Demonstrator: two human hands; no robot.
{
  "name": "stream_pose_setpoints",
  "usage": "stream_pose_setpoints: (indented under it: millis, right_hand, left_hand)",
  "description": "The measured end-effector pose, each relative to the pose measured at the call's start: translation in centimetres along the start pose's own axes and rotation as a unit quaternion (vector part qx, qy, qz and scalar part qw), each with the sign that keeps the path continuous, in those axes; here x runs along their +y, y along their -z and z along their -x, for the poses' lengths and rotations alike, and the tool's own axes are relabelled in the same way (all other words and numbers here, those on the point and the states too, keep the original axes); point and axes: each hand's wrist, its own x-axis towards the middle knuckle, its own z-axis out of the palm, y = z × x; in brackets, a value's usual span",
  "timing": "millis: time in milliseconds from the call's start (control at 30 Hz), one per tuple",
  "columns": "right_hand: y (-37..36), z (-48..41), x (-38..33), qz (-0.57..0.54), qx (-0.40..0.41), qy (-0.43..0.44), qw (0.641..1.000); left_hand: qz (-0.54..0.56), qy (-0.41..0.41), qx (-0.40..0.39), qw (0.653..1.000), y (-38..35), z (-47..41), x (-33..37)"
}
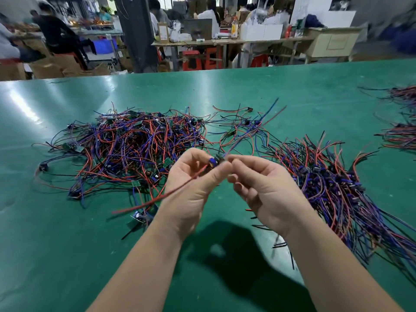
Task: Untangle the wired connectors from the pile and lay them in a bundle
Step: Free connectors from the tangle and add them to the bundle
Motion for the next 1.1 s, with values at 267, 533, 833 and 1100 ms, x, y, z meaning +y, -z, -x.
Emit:
stream_pose_setpoints:
  millis: [267,533,833,1100]
  right_hand:
    - [0.2,0.1,-0.6,-0.042,0.029,-0.038,0.998]
    - [1.2,0.0,-1.8,0.041,0.082,0.010,0.996]
    - [1.7,-0.1,-1.3,0.156,0.075,0.062,0.983]
    - [3.5,-0.7,-3.3,0.098,0.200,0.138,0.965]
  left_hand:
    - [-0.166,-0.075,-0.066,0.981,-0.5,0.7,-0.7]
    - [-0.152,-0.007,-0.108,0.982,-0.2,0.5,-0.2]
    - [-0.104,0.134,-0.067,0.983,-1.1,1.1,-0.3]
    - [-0.244,0.223,-0.107,0.938,-2.2,2.2,-1.8]
